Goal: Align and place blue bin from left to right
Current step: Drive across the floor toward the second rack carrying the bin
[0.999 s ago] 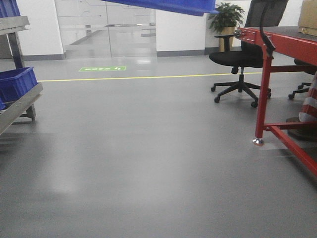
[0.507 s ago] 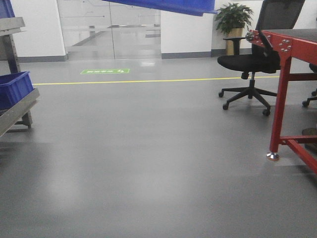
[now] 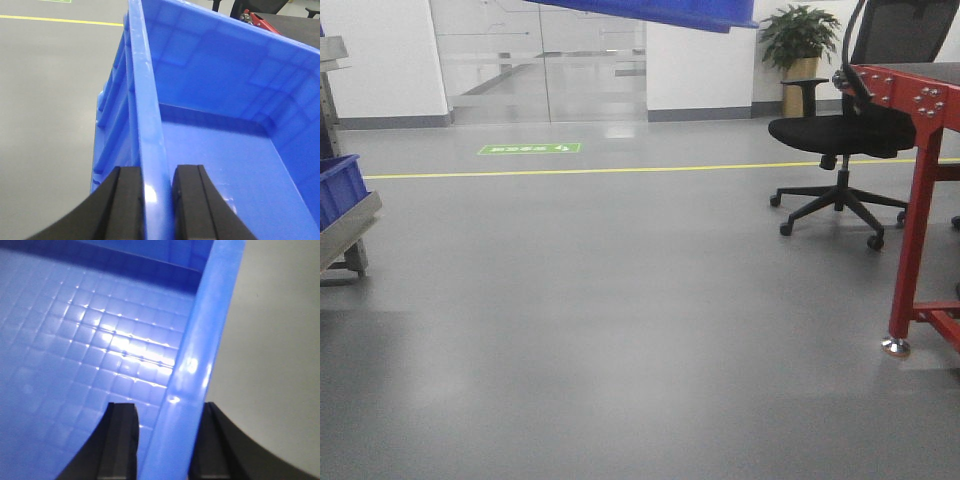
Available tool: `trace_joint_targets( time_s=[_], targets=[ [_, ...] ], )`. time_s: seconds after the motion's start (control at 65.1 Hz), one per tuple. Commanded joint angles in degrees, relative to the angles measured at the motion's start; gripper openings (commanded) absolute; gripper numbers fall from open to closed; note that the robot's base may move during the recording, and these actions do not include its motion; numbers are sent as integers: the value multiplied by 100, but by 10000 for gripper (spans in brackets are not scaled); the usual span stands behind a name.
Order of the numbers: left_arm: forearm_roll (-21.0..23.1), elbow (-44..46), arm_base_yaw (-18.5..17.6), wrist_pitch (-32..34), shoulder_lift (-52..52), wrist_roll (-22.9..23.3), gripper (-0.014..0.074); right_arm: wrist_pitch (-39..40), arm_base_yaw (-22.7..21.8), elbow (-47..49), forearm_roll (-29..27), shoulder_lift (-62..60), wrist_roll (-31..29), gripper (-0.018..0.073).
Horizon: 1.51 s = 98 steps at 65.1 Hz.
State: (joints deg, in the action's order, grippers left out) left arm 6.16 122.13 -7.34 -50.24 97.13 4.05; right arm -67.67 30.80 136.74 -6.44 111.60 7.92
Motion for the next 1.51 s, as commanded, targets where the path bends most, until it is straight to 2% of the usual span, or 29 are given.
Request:
trace_joint_targets(
  time_s=[0.0,1.491],
  targets=[
    [479,154,-92,625,-205,-56,-111,514,28,77,-137,-74,101,-153],
    [467,154,-92,624,-205,-56,-111,514,28,77,-137,-74,101,-153]
  ],
)
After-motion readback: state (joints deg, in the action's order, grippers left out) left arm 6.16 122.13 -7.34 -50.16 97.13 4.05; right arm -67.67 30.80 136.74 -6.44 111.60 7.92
